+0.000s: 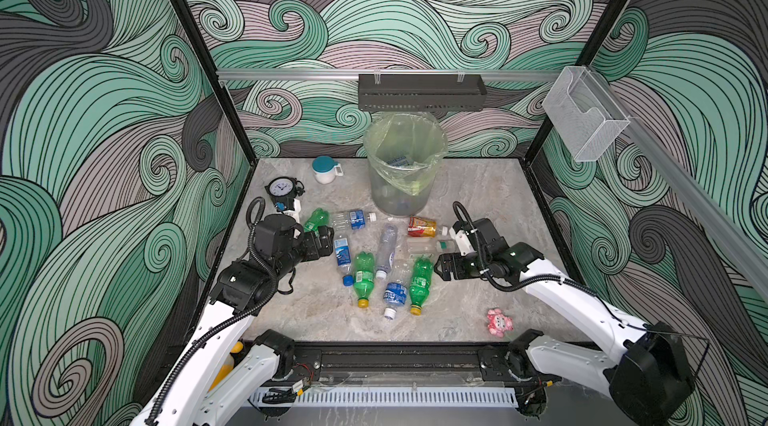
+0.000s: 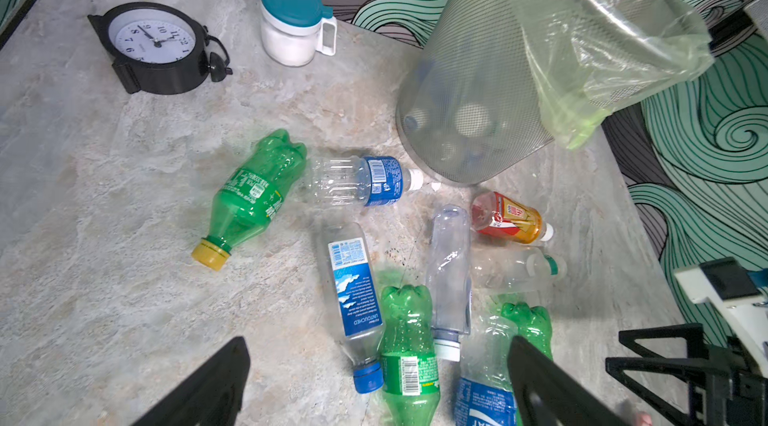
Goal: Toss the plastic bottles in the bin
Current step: 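Withdraw the left gripper while the right gripper moves toward a green Sprite bottle, then lower the right gripper onto the green Sprite bottle, grasp and lift it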
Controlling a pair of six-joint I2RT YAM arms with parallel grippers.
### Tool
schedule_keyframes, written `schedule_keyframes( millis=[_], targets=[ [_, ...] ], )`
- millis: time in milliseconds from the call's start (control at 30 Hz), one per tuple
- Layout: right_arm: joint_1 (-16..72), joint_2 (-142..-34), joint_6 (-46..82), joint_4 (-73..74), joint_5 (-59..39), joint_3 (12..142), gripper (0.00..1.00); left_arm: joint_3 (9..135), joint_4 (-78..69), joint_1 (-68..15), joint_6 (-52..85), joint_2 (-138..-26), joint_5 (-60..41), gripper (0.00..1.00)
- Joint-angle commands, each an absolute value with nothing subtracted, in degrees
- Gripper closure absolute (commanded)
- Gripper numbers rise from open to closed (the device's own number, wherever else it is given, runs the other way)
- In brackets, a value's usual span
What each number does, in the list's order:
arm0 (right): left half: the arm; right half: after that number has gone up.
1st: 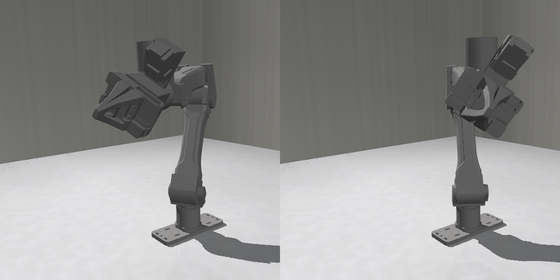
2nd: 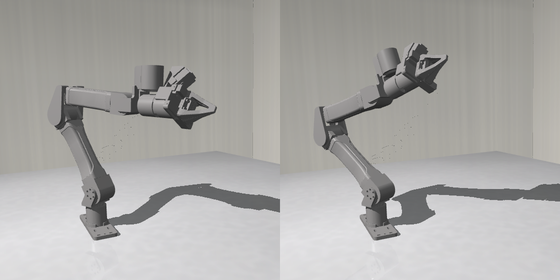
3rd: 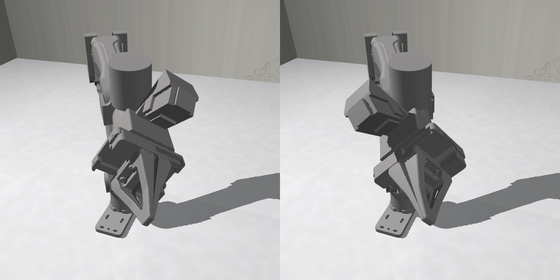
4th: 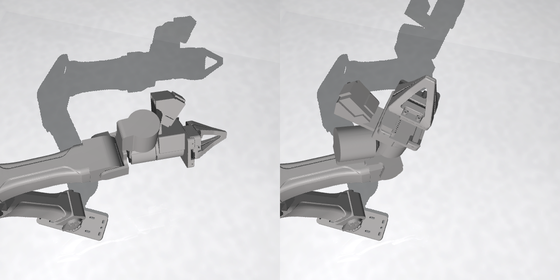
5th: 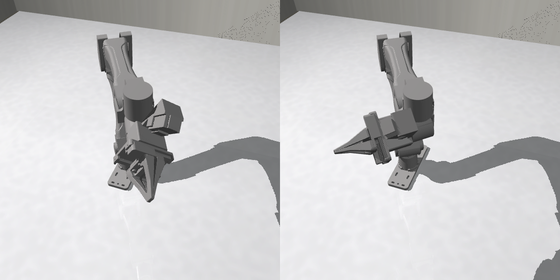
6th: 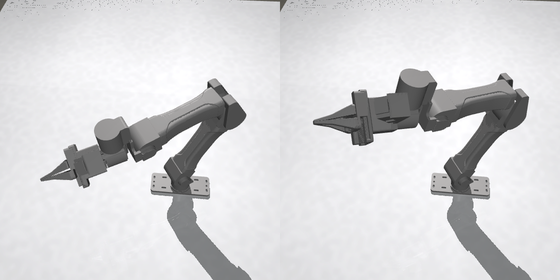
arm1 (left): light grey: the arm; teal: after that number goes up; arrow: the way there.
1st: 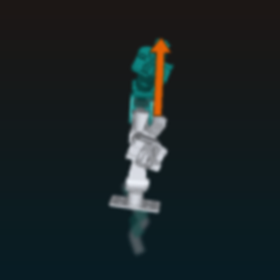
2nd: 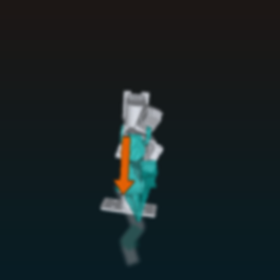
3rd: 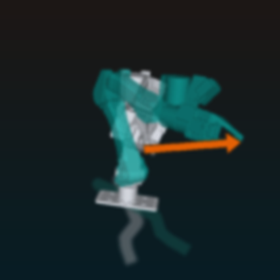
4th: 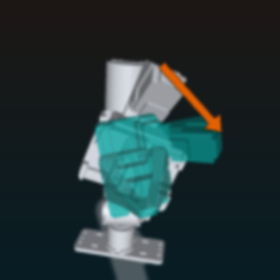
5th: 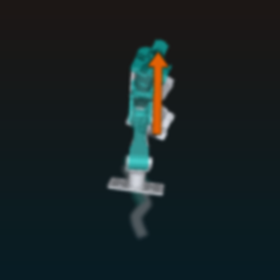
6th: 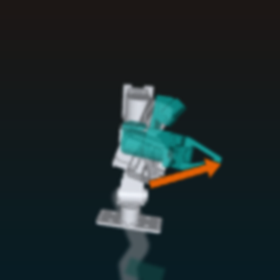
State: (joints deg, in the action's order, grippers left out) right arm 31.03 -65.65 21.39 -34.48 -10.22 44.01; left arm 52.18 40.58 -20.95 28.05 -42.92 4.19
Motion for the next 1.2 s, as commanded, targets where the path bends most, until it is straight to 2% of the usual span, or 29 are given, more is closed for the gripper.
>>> schedule_keyframes(
  millis=[0, 733, 967, 1167],
  targets=[
    [32.7, -66.7, 24.7, -31.6, -10.1, 43.9, 0.05, 52.3, 43.3, -20.4, 28.3, -41.8, 6.9, 0.01],
    [40.3, -85.5, 31.2, -20.9, -9.1, 45.4, 0.16, 48.1, 44.7, -20.4, 27.9, -40.0, 9.8, 0.01],
    [40.4, -87.4, 31.1, -22.0, -6.8, 45.2, 0.24, 48.6, 43.9, -20.5, 27.8, -41.4, 9.7, 0.01],
    [40.3, -86.0, 29.1, -25.2, -3.2, 45.1, 0.38, 48.0, 43.2, -20.5, 27.8, -41.7, 10.0, 0.01]
  ],
)
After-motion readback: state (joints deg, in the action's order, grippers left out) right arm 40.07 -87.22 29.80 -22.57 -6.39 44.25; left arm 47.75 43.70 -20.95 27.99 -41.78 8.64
